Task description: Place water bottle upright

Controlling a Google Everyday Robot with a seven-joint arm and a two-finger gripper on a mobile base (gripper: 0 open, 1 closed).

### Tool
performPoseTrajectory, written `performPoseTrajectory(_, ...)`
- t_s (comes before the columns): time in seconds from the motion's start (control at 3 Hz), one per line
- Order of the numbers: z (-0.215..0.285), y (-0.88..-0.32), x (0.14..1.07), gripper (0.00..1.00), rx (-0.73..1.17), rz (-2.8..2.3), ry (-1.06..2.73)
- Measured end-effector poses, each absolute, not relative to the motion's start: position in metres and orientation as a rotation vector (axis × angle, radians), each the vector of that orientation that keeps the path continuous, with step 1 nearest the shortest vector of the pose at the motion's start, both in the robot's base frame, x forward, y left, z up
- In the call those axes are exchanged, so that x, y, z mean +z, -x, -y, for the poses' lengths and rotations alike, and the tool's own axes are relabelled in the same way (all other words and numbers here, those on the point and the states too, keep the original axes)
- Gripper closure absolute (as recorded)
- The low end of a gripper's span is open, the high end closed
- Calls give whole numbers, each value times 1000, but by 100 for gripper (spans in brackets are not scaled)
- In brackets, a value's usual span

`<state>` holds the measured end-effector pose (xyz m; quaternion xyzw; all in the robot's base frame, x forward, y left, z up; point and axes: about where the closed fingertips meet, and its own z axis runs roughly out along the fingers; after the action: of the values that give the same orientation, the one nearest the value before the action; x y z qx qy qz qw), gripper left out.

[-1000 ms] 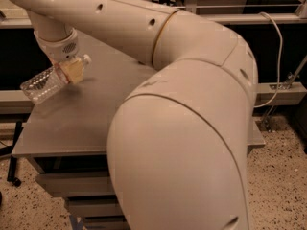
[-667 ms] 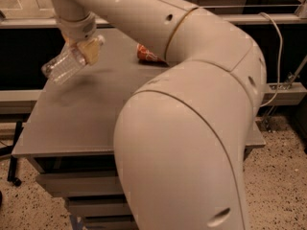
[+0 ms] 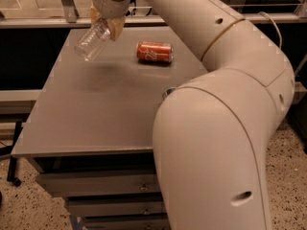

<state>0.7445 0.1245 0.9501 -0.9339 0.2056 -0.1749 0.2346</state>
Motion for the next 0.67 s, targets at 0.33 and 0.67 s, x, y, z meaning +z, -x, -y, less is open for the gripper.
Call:
performPoseTrajectory(0.33,-91,-749,974,100,-587,-378,2485)
performPoseTrajectory(0.67,-62,-739,984,100,-660,-222,2378)
